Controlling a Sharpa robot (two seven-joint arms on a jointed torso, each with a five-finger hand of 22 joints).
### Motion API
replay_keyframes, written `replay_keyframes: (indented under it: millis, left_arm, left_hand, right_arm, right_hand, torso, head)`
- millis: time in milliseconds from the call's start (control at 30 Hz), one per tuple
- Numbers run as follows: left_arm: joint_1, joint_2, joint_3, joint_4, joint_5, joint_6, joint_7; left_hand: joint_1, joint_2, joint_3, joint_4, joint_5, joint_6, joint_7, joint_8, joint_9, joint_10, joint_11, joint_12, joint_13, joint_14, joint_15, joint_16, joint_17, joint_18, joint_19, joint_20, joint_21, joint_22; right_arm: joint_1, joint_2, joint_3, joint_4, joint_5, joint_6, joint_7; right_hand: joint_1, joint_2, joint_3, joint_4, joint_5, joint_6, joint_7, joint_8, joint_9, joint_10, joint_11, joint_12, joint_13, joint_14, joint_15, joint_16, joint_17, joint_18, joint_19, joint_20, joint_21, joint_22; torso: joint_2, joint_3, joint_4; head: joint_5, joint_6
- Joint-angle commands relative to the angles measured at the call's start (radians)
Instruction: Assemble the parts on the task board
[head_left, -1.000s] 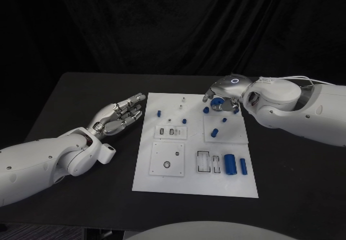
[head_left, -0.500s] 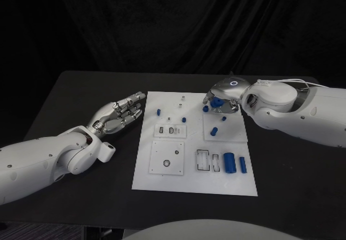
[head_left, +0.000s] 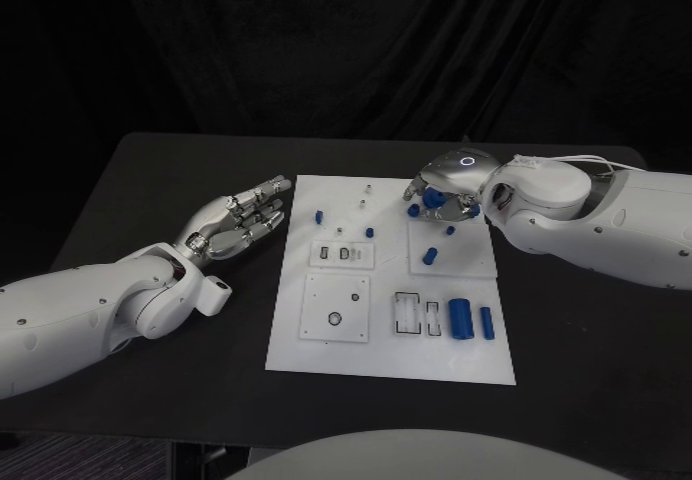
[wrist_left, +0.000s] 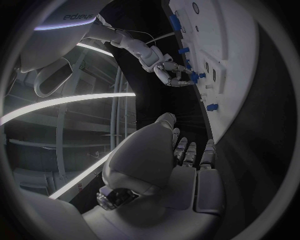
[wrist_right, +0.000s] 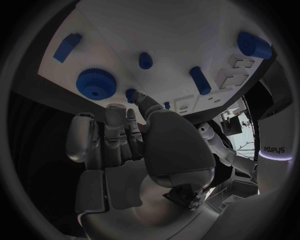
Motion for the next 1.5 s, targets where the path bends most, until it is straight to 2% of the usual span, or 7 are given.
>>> replay_keyframes:
  millis: [33, 867, 967, 1000, 1033, 1133, 1500]
  left_arm:
    - [0.001, 0.003, 0.001, -0.001, -0.001, 0.018, 0.171]
    - [0.001, 0.011, 0.001, -0.015, -0.001, 0.031, 0.164]
    - [0.000, 0.021, 0.001, -0.023, -0.001, 0.065, 0.146]
    - [0.000, 0.022, 0.001, -0.024, -0.001, 0.066, 0.145]
    - [0.000, 0.022, 0.001, -0.026, -0.001, 0.066, 0.145]
    - [0.000, 0.024, 0.001, -0.031, -0.001, 0.069, 0.145]
    - [0.000, 0.030, 0.001, -0.040, -0.001, 0.078, 0.140]
  left_hand:
    - [0.008, -0.006, 0.007, 0.001, -0.004, -0.005, 0.002, -0.007, 0.001, -0.004, 0.006, 0.002, 0.000, 0.002, 0.006, 0.000, -0.001, 0.018, 0.000, 0.005, 0.000, 0.000]
    - [0.009, -0.006, 0.009, 0.001, -0.004, -0.004, 0.004, -0.008, 0.001, -0.004, 0.007, 0.003, 0.000, 0.004, 0.011, 0.001, 0.000, 0.018, 0.003, 0.009, 0.002, 0.001]
    - [0.009, -0.006, 0.009, 0.001, -0.004, -0.004, 0.004, -0.008, 0.001, -0.004, 0.007, 0.003, 0.000, 0.004, 0.011, 0.001, 0.000, 0.018, 0.003, 0.009, 0.002, 0.001]
    - [0.011, -0.008, 0.015, -0.001, -0.005, 0.001, 0.001, -0.008, 0.002, 0.011, 0.036, 0.020, 0.004, 0.009, 0.028, 0.003, 0.002, 0.019, 0.008, 0.022, 0.005, 0.003]
    - [0.011, -0.008, 0.015, -0.001, -0.005, 0.001, 0.001, -0.008, 0.002, 0.011, 0.036, 0.020, 0.004, 0.009, 0.028, 0.003, 0.002, 0.019, 0.008, 0.022, 0.005, 0.003]
    - [0.011, -0.008, 0.016, -0.001, -0.005, 0.003, 0.002, -0.008, 0.002, 0.013, 0.039, 0.022, 0.004, 0.009, 0.031, 0.003, 0.002, 0.019, 0.009, 0.024, 0.006, 0.003]
    - [0.010, -0.009, 0.019, -0.001, -0.006, 0.006, 0.004, -0.008, 0.002, 0.016, 0.042, 0.025, 0.004, 0.012, 0.036, 0.004, 0.003, 0.019, 0.013, 0.028, 0.008, 0.005]
  right_arm:
    - [-0.004, 0.003, 0.001, -0.006, 0.016, -0.018, 0.022]
    - [-0.016, 0.022, 0.001, -0.029, 0.046, -0.008, 0.040]
    - [-0.035, 0.045, 0.001, -0.070, 0.069, -0.023, 0.050]
    - [-0.036, 0.046, 0.001, -0.073, 0.069, -0.027, 0.053]
    - [-0.037, 0.048, 0.001, -0.075, 0.069, -0.033, 0.056]
    - [-0.039, 0.049, 0.001, -0.081, 0.070, -0.060, 0.065]
    - [-0.041, 0.057, 0.001, -0.099, 0.070, -0.077, 0.065]
  right_hand:
    - [-0.008, 0.009, 0.006, 0.006, -0.006, 0.007, -0.003, 0.001, 0.003, 0.000, 0.004, -0.005, 0.002, -0.002, 0.002, 0.006, 0.016, -0.009, 0.003, 0.003, 0.005, 0.012]
    - [-0.013, 0.012, 0.019, 0.023, -0.011, 0.045, 0.005, 0.012, 0.015, 0.043, 0.003, 0.008, 0.009, 0.010, 0.009, 0.027, 0.055, -0.014, 0.017, 0.010, 0.019, 0.041]
    - [-0.013, 0.012, 0.019, 0.023, -0.011, 0.045, 0.005, 0.012, 0.015, 0.043, 0.003, 0.008, 0.009, 0.010, 0.009, 0.027, 0.055, -0.014, 0.017, 0.010, 0.019, 0.041]
    - [0.041, 0.061, 0.073, 0.006, -0.003, 0.150, 0.029, 0.065, 0.044, 0.128, -0.012, 0.033, 0.016, 0.015, 0.014, 0.031, 0.062, -0.012, 0.009, 0.015, 0.011, 0.030]
    - [0.041, 0.061, 0.073, 0.006, -0.003, 0.150, 0.029, 0.065, 0.044, 0.128, -0.012, 0.033, 0.016, 0.015, 0.014, 0.031, 0.062, -0.012, 0.009, 0.015, 0.011, 0.030]
    - [0.060, 0.058, 0.106, 0.006, -0.022, 0.188, 0.043, 0.080, 0.067, 0.190, -0.021, 0.012, 0.000, 0.019, 0.010, 0.032, 0.069, -0.010, 0.004, 0.014, 0.006, 0.028]
    - [0.077, 0.050, 0.124, 0.019, -0.113, 0.203, 0.051, 0.081, 0.099, 0.249, -0.025, -0.033, -0.024, 0.018, 0.010, 0.019, 0.061, -0.008, 0.000, 0.011, -0.002, 0.025]
  torso:
    - [0.000, -0.0006, -0.0001]
    - [-0.002, -0.0011, 0.0001]
    - [-0.002, -0.0034, 0.0021]
    - [-0.002, -0.0031, 0.0014]
    - [-0.002, -0.0031, 0.0011]
    - [-0.002, -0.0024, 0.0008]
    - [-0.002, -0.0033, -0.0004]
  head:
    - [0.004, -0.004]
    - [0.005, -0.009]
    - [0.008, -0.013]
    - [0.009, -0.013]
    - [0.010, -0.012]
    - [0.012, -0.010]
    - [0.012, -0.008]
